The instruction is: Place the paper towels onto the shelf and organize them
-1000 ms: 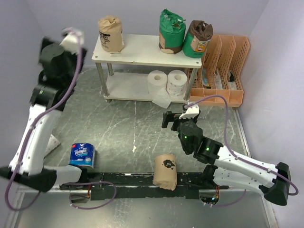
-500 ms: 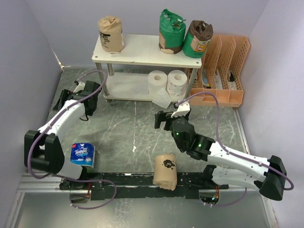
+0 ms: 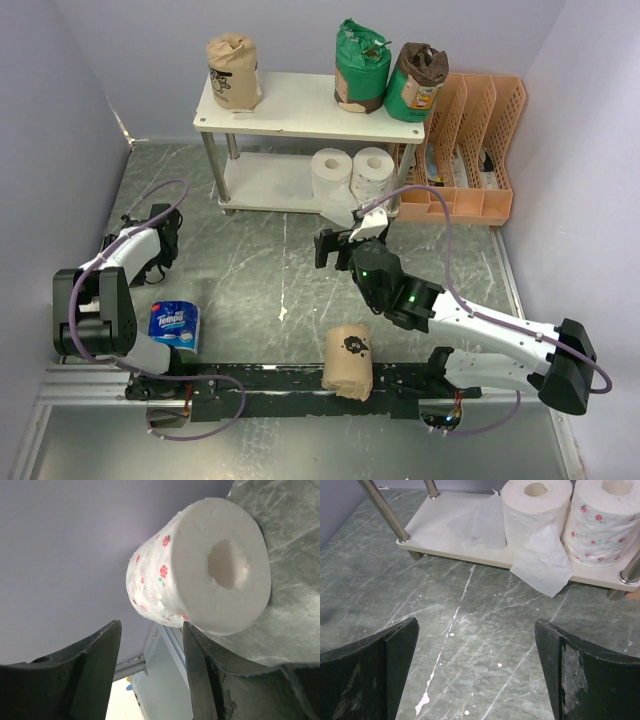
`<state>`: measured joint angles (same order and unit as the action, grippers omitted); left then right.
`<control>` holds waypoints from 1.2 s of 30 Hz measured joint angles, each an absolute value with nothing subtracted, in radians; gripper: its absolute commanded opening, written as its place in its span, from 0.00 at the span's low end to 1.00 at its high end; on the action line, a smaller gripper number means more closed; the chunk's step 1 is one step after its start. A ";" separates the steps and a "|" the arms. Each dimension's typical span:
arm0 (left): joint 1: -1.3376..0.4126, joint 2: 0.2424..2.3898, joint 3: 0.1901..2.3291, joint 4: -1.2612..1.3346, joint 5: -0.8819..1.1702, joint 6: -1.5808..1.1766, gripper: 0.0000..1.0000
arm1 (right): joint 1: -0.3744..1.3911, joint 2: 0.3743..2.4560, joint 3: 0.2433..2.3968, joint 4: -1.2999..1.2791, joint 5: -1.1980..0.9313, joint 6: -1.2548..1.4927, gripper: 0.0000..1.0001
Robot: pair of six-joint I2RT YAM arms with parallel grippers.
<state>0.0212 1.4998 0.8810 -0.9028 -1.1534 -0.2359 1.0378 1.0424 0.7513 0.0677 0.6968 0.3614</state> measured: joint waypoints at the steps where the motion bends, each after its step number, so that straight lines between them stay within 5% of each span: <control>1: 0.032 1.496 0.871 -0.881 -1.144 -0.220 0.64 | 1.038 1.045 0.751 0.070 0.694 0.361 1.00; 12: 0.076 1.526 0.878 -0.789 -1.120 -0.157 0.70 | 1.038 1.080 0.752 0.096 0.652 0.354 0.99; 36: 0.100 1.647 0.915 -0.715 -1.080 -0.157 0.66 | 1.038 1.072 0.751 0.109 0.624 0.336 0.99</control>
